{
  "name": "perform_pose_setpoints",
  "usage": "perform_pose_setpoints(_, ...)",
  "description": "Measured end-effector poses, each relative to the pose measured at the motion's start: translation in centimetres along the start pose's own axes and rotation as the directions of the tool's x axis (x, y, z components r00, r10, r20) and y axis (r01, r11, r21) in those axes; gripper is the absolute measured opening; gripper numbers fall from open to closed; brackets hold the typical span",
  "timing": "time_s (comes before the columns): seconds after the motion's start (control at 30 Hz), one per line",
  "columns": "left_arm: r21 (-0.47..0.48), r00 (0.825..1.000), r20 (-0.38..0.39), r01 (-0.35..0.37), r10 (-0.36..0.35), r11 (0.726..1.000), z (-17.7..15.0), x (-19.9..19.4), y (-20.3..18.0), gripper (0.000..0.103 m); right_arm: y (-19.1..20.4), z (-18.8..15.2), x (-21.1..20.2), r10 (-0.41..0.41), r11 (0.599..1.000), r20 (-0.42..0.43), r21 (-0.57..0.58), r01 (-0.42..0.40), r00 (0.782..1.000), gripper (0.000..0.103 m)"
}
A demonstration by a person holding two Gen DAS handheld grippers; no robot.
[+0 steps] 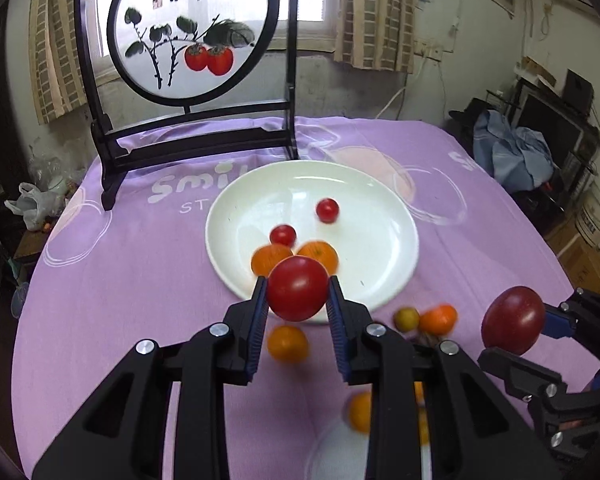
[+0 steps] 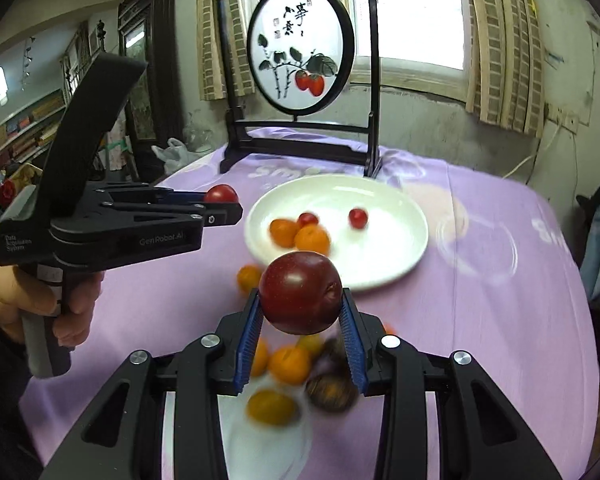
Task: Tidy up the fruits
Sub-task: 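Lower both tomatoes onto the white plate and open both tools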
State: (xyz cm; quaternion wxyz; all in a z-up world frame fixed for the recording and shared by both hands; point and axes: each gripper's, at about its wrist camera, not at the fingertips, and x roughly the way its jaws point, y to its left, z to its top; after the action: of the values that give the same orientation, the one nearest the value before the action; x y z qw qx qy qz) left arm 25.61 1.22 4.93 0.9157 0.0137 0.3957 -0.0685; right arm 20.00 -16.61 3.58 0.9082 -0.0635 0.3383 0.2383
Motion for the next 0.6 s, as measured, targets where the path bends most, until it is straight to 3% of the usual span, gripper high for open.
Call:
perform_pose_setpoints(0.17,-0.024,0.996,-0.041,-0.075,0.074,0.997,2.6,5.5,1.9,0.028,-2.5,1.6,5.7,-0.051,0.998,-0.062,0.021,0.053,0.997,0.039)
perform_pose_setpoints(0.4,-0.055,0.983,-0.153,-0.11,0.1,0.992,3.4,12.5,3.8,0.03,-5.3,2.0,12.5,-0.038,0.996,-0.176,0.067,0.05,0.984,0.04)
perform_pose_setpoints(0.43,-0.054,0.981,-0.162,-0.117,0.107,0.992,3.6,13.2,3.8,0.033,-5.5,2.1,13.2,-0.039,0.997,-0.184,0.064,0.051,0.982,0.041)
perform_pose_setpoints(0.47,-0.052,0.981,-0.158,-0.121,0.112,0.991,3.9,13.5,3.9,0.043,-5.5,2.2,13.5,-0.048,0.997,-0.185,0.057,0.059,0.982,0.046)
perform_pose_setpoints(0.5,-0.047,0.981,-0.15,-0.133,0.125,0.99,4.2,13.6,3.8,0.062,-5.6,2.3,13.6,-0.062,0.996,-0.179,0.055,0.073,0.982,0.049)
perform_pose_setpoints(0.53,-0.045,0.979,-0.139,-0.156,0.148,0.987,4.5,13.4,3.7,0.07,-5.8,2.5,13.5,-0.073,0.994,-0.165,0.065,0.084,0.984,0.053)
perform_pose_setpoints(0.6,-0.05,0.982,-0.1,-0.166,0.16,0.985,4.9,12.3,3.4,0.075,-6.2,2.6,12.6,-0.045,0.993,-0.14,0.102,0.06,0.989,0.055)
